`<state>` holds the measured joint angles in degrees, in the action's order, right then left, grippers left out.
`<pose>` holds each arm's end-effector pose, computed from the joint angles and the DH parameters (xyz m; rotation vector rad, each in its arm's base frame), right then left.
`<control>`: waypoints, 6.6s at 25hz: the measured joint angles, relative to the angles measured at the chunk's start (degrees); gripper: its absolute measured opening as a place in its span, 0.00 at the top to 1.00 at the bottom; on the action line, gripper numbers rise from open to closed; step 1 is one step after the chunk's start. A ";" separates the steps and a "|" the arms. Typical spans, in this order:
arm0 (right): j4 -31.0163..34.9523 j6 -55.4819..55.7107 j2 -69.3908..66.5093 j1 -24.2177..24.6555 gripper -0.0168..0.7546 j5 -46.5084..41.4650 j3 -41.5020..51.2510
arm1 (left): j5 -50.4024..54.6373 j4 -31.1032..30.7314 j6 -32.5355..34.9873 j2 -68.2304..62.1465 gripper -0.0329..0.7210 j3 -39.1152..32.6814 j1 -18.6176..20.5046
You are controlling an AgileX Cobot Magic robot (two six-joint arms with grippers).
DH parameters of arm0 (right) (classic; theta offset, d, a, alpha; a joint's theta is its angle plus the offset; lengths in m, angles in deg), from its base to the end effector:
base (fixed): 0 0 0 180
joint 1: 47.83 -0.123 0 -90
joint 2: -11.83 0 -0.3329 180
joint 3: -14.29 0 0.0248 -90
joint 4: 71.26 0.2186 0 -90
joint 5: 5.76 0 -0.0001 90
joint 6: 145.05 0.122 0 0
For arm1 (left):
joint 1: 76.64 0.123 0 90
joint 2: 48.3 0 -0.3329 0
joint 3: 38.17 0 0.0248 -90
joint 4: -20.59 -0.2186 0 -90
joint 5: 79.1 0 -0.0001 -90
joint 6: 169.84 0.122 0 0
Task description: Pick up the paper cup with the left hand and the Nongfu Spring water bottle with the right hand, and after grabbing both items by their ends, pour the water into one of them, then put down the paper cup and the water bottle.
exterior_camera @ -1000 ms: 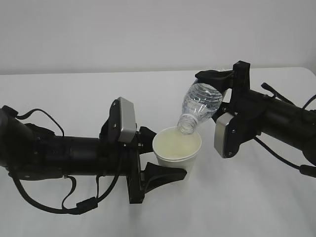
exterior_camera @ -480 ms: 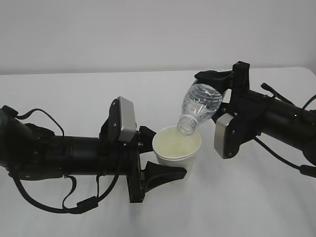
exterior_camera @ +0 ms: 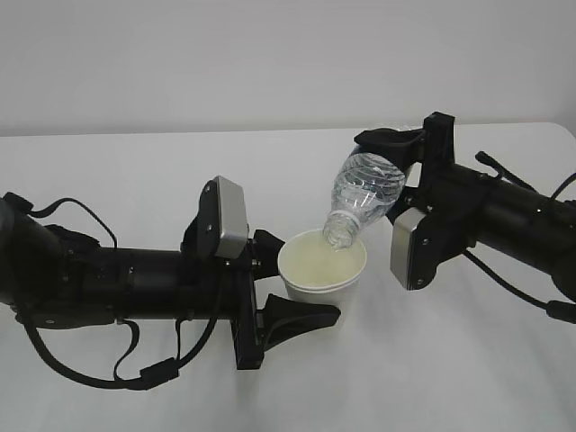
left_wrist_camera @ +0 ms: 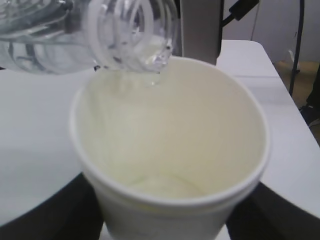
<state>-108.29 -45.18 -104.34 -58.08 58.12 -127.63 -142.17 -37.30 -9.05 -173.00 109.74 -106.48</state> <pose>0.3487 0.1301 0.2252 -1.5919 0.6036 -0.6882 0.2781 -0.2657 0.1775 1.2518 1.4509 -0.9739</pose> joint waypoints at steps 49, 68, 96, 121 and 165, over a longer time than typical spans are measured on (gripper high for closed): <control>0.00 -0.37 0.00 0.00 0.37 0.00 0.00 | 2.66 -3.88 -1.86 0.00 0.32 0.00 0.00; 0.00 -0.95 0.00 0.00 0.37 0.00 0.00 | 2.66 -3.32 -1.86 0.00 0.32 0.00 0.00; 0.00 -1.52 0.00 0.00 0.38 0.00 0.00 | 0.74 -1.11 -1.86 -1.24 0.32 0.00 0.00; 0.00 -2.62 0.00 0.00 0.38 0.09 0.00 | -0.58 -0.14 -0.46 -1.24 0.32 0.00 0.00; 0.00 -3.18 0.00 0.00 0.39 0.23 0.00 | 0.49 -2.05 -0.34 -1.26 0.32 0.00 0.00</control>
<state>-108.29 -48.36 -104.34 -58.08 58.34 -127.63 -141.68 -39.35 -9.40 -174.26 109.74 -106.48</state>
